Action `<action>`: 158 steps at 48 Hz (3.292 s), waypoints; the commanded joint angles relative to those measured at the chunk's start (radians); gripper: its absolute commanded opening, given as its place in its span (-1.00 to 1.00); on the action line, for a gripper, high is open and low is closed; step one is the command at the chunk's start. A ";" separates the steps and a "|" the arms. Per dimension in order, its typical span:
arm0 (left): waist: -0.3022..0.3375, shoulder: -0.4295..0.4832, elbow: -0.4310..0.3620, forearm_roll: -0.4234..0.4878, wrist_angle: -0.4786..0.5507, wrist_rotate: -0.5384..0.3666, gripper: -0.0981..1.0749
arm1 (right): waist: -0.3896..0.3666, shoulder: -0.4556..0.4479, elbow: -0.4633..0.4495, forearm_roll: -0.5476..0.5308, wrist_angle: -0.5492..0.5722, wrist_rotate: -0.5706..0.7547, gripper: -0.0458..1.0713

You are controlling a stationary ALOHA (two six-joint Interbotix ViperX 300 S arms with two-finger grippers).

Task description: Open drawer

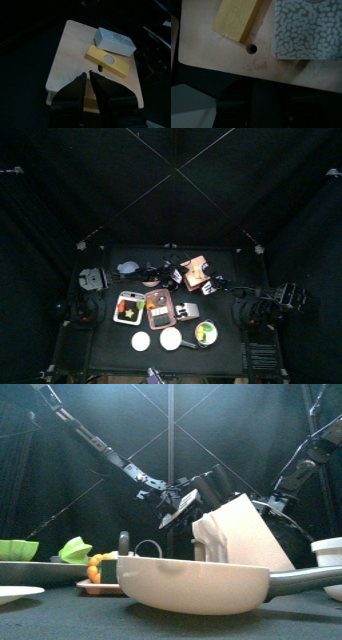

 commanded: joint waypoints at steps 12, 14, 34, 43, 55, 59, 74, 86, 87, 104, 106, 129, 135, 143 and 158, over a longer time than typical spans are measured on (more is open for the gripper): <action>0.014 -0.008 -0.017 0.002 0.003 -0.002 0.18 | 0.029 -0.067 0.005 -0.002 0.032 0.003 0.06; 0.014 -0.009 -0.017 0.002 0.005 -0.002 0.18 | 0.037 -0.084 0.015 -0.002 0.032 0.003 0.06; 0.015 -0.009 -0.018 -0.012 0.005 -0.002 0.18 | 0.110 -0.202 0.118 0.052 0.032 0.026 0.06; 0.015 -0.009 -0.020 -0.012 0.003 -0.003 0.18 | 0.156 -0.209 0.155 0.060 0.032 0.055 0.06; 0.017 -0.009 -0.020 -0.012 0.003 -0.003 0.18 | 0.232 -0.210 0.160 0.103 0.048 0.057 0.06; 0.017 -0.009 -0.021 -0.012 0.003 -0.002 0.18 | 0.245 -0.216 0.160 0.110 0.067 0.057 0.06; 0.015 -0.018 -0.021 -0.012 0.006 -0.003 0.18 | 0.282 -0.296 0.172 0.143 0.155 0.058 0.06; 0.015 -0.018 -0.035 -0.012 0.005 -0.002 0.18 | 0.298 -0.345 0.209 0.179 0.166 0.057 0.06; 0.015 -0.018 -0.037 -0.012 0.005 -0.003 0.18 | 0.298 -0.348 0.213 0.178 0.166 0.057 0.06; 0.009 -0.018 -0.074 -0.012 0.005 -0.002 0.18 | 0.281 -0.354 0.209 0.146 0.158 0.057 0.37; 0.009 -0.018 -0.077 -0.012 0.005 -0.002 0.18 | 0.278 -0.354 0.206 0.138 0.155 0.057 0.45; 0.009 -0.032 -0.077 0.003 0.005 0.002 0.18 | 0.290 -0.449 0.155 0.173 0.259 0.057 0.74; 0.009 -0.040 -0.075 0.008 0.005 0.002 0.18 | 0.290 -0.508 0.147 0.169 0.285 0.057 0.74; 0.009 -0.049 -0.071 0.011 0.006 0.003 0.18 | 0.252 -0.589 0.133 0.114 0.299 0.055 0.74; 0.009 -0.060 -0.060 0.025 0.005 0.002 0.18 | 0.106 -0.526 0.075 -0.003 0.319 0.046 0.74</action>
